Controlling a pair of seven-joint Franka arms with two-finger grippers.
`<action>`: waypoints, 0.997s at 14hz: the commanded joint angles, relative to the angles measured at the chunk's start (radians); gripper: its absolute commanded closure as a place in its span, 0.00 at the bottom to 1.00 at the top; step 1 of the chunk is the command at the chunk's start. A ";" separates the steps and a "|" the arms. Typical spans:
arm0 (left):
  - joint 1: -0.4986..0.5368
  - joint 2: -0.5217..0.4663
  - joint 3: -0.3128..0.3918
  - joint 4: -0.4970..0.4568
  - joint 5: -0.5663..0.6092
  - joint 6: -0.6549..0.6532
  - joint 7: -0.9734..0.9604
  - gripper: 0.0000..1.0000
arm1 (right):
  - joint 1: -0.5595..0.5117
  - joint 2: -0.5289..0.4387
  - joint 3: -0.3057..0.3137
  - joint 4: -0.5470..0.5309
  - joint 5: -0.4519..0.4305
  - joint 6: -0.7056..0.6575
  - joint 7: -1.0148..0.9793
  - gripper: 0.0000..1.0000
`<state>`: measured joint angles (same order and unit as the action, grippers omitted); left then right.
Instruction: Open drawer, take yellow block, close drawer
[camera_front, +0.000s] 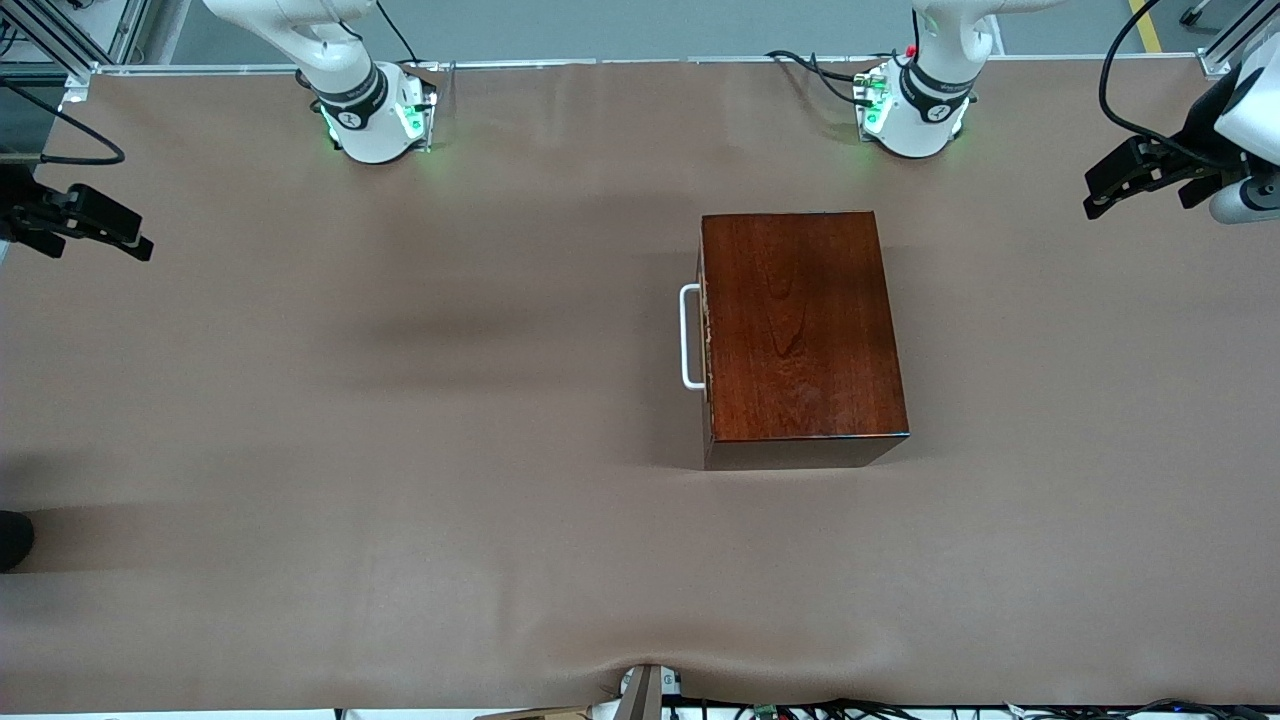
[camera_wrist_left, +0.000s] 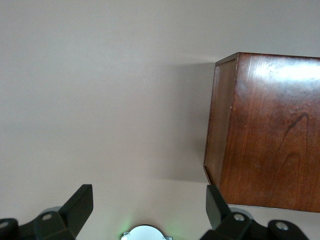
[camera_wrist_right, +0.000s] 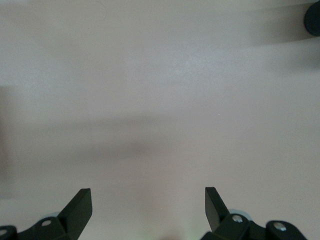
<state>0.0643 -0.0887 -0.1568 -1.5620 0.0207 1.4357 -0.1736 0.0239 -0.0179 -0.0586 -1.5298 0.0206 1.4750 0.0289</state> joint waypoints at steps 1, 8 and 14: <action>0.011 0.000 -0.007 0.016 0.019 -0.018 0.022 0.00 | -0.002 0.001 0.005 0.005 -0.008 -0.007 -0.003 0.00; 0.011 0.000 -0.007 0.017 0.018 -0.018 0.011 0.00 | -0.004 0.001 0.005 0.005 -0.007 -0.007 -0.004 0.00; 0.005 0.001 -0.012 0.017 0.019 -0.017 0.010 0.00 | -0.004 0.003 0.005 0.005 -0.008 -0.007 -0.004 0.00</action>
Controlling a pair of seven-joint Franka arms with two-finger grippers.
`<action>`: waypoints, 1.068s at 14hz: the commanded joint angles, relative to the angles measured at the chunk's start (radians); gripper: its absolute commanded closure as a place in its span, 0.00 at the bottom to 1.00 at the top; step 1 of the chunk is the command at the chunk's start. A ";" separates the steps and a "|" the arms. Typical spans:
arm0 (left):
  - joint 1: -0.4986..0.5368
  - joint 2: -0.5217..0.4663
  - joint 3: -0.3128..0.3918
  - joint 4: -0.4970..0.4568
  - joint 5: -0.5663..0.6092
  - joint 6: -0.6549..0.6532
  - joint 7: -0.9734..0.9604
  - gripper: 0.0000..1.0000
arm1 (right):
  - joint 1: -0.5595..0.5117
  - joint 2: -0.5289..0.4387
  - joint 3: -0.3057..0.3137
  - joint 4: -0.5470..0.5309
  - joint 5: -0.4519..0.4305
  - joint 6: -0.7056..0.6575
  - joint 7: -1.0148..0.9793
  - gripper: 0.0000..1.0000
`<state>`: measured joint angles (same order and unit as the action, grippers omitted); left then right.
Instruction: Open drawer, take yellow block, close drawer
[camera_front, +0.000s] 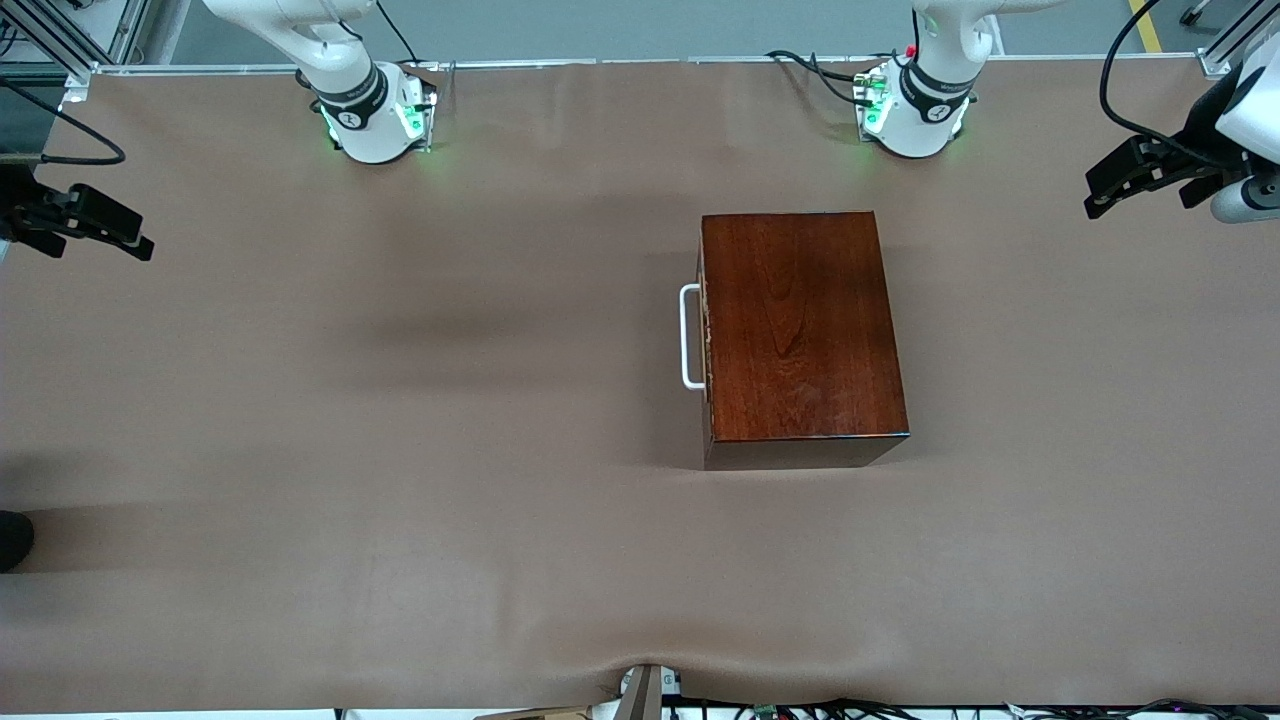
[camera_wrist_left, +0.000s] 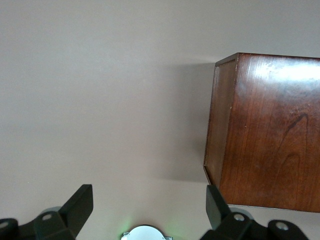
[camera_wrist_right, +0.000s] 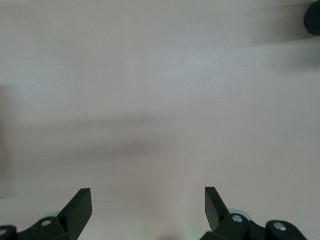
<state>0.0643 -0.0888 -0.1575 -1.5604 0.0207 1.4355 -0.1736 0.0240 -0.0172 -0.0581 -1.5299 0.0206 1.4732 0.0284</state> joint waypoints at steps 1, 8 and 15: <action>0.002 0.001 -0.017 0.016 0.019 -0.017 0.006 0.00 | -0.003 0.003 0.004 0.005 -0.008 -0.005 -0.004 0.00; -0.021 0.047 -0.059 0.083 0.016 -0.017 -0.026 0.00 | 0.005 0.010 0.006 0.007 -0.007 -0.002 -0.002 0.00; -0.073 0.142 -0.177 0.143 0.015 -0.015 -0.203 0.00 | 0.007 0.010 0.006 0.008 -0.004 -0.001 -0.002 0.00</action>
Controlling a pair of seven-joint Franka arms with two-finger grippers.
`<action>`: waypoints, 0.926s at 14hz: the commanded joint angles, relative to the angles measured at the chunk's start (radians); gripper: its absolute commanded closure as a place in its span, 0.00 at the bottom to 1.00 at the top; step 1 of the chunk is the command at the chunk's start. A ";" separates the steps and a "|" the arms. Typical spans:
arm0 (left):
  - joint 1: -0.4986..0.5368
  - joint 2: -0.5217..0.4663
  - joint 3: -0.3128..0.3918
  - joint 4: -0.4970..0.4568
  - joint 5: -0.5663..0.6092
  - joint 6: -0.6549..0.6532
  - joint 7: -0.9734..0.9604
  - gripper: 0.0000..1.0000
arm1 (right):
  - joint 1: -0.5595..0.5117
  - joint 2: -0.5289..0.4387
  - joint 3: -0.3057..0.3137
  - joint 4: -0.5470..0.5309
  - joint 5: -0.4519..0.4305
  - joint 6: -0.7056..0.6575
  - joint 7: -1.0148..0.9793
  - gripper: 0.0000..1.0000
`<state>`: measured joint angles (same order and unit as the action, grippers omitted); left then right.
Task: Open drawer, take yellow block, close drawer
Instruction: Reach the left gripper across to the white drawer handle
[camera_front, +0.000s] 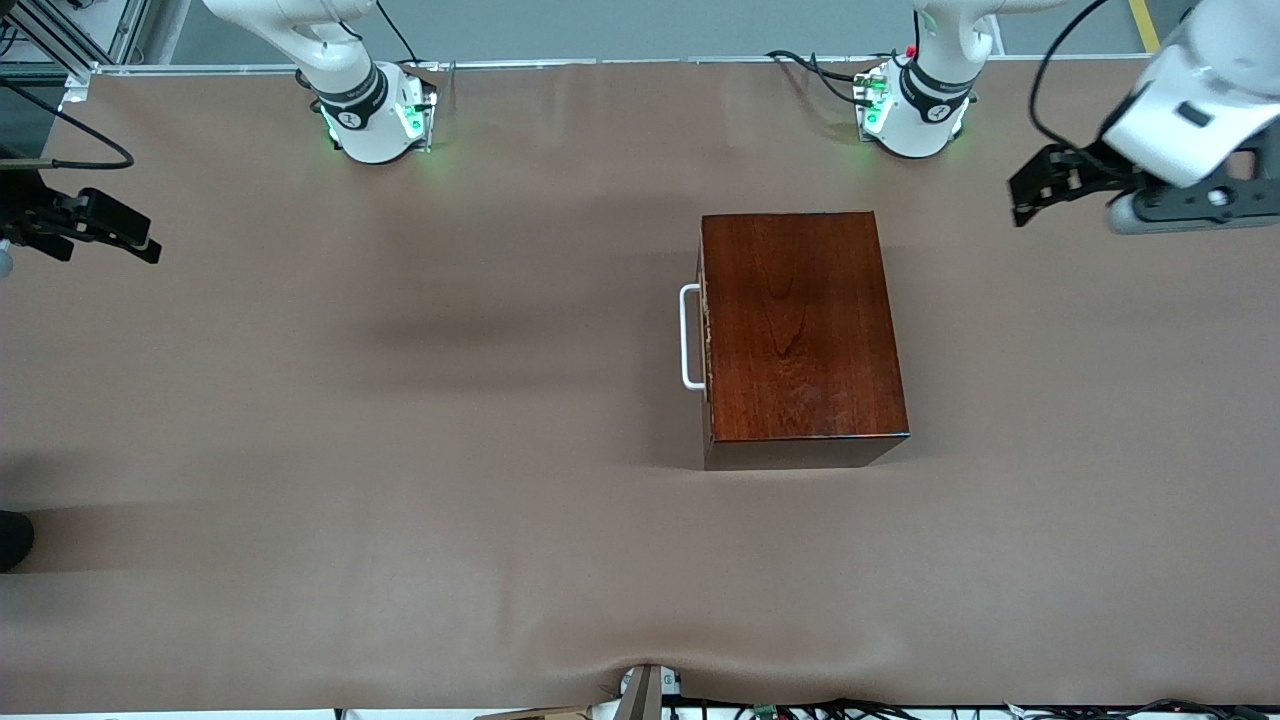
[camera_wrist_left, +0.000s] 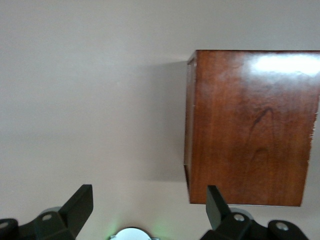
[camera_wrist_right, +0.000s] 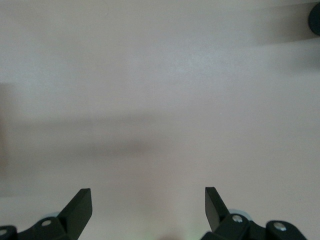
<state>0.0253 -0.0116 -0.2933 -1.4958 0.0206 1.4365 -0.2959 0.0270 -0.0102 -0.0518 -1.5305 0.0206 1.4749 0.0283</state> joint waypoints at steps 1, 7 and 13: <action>-0.062 0.099 -0.053 0.104 0.016 -0.016 -0.130 0.00 | 0.005 0.003 0.000 0.009 -0.004 -0.002 -0.002 0.00; -0.336 0.304 -0.043 0.226 0.119 0.021 -0.314 0.00 | 0.008 0.004 0.003 0.009 0.002 0.001 0.001 0.00; -0.548 0.478 -0.001 0.262 0.137 0.212 -0.459 0.00 | 0.028 0.006 0.004 0.009 0.004 0.010 0.009 0.00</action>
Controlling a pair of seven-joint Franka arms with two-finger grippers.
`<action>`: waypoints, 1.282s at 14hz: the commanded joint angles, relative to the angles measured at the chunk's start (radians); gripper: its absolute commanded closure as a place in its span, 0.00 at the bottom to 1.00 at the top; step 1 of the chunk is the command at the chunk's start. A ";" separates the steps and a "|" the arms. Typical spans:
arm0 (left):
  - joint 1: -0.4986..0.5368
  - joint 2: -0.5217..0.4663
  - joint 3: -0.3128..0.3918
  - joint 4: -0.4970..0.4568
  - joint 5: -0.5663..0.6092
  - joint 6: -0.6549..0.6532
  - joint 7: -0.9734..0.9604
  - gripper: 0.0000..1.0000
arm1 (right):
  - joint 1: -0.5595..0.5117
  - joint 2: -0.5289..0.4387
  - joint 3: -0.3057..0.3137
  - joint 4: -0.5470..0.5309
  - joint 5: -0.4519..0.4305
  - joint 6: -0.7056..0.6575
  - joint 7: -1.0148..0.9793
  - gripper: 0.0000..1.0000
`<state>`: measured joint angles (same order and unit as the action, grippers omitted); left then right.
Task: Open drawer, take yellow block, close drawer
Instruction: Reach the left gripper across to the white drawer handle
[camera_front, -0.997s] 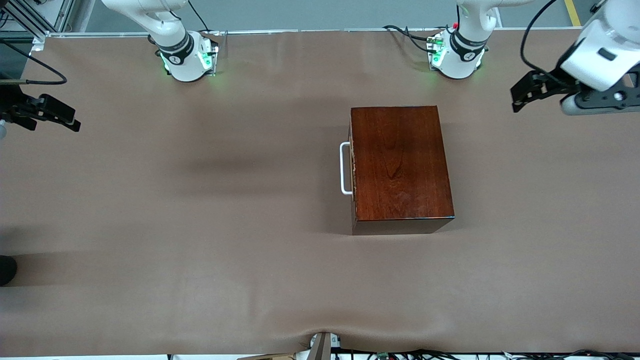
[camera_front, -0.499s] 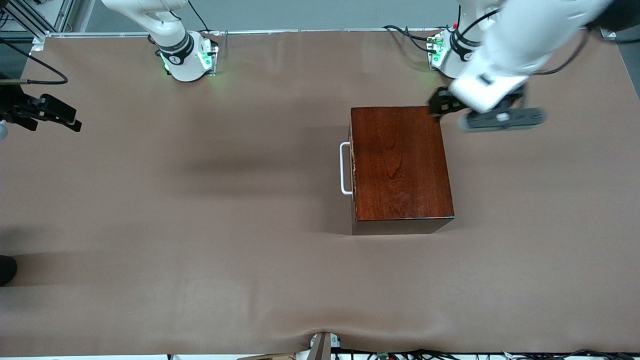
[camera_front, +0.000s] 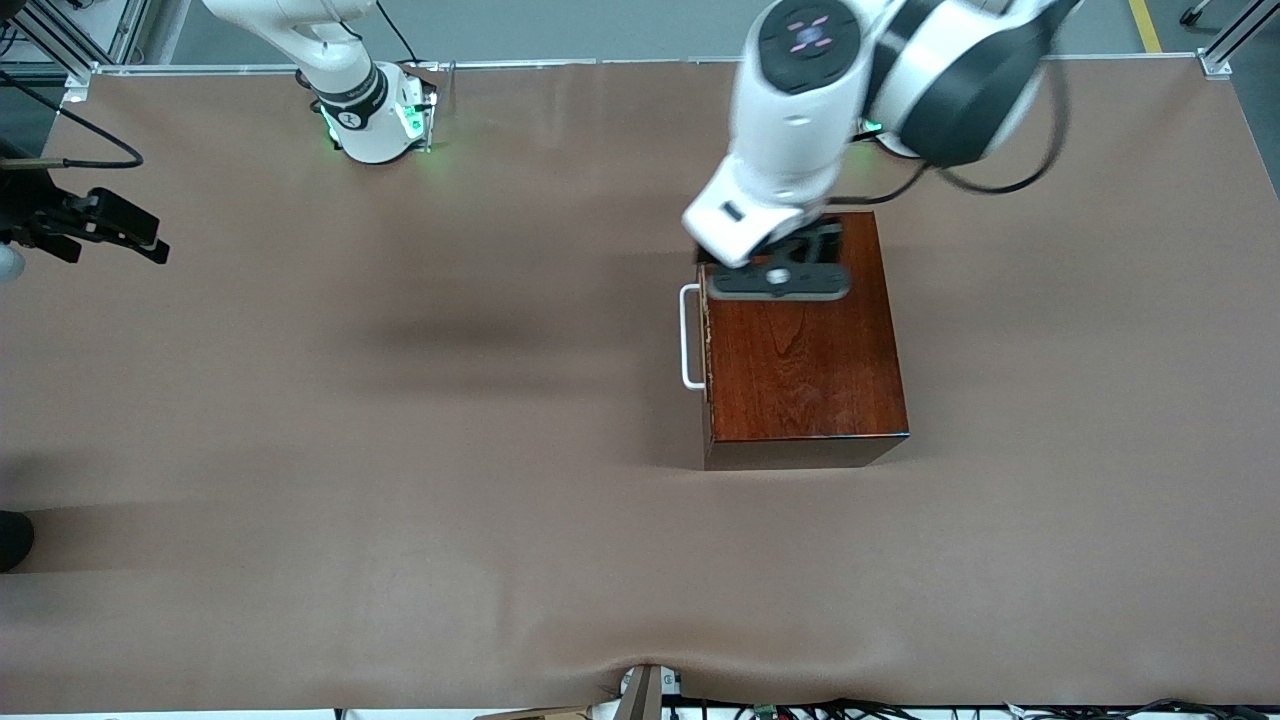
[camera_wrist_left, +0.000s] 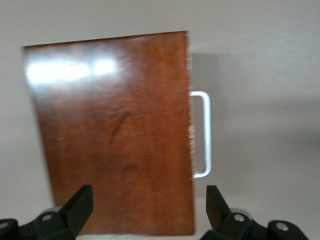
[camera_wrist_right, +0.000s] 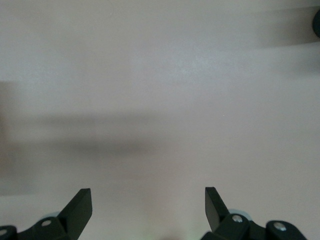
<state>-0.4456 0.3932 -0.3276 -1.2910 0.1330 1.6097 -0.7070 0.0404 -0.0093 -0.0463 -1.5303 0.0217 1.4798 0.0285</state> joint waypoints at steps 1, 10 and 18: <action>-0.134 0.107 0.082 0.077 0.037 0.061 -0.077 0.00 | 0.015 0.005 -0.001 0.007 0.003 0.008 0.010 0.00; -0.532 0.351 0.460 0.167 0.053 0.092 -0.126 0.00 | 0.032 0.038 -0.001 0.007 0.003 0.056 0.011 0.00; -0.542 0.427 0.461 0.159 0.057 0.102 -0.147 0.00 | 0.033 0.075 -0.001 0.007 0.004 0.085 0.016 0.00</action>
<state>-0.9811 0.7927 0.1292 -1.1624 0.1664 1.7141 -0.8359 0.0680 0.0587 -0.0451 -1.5305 0.0218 1.5604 0.0294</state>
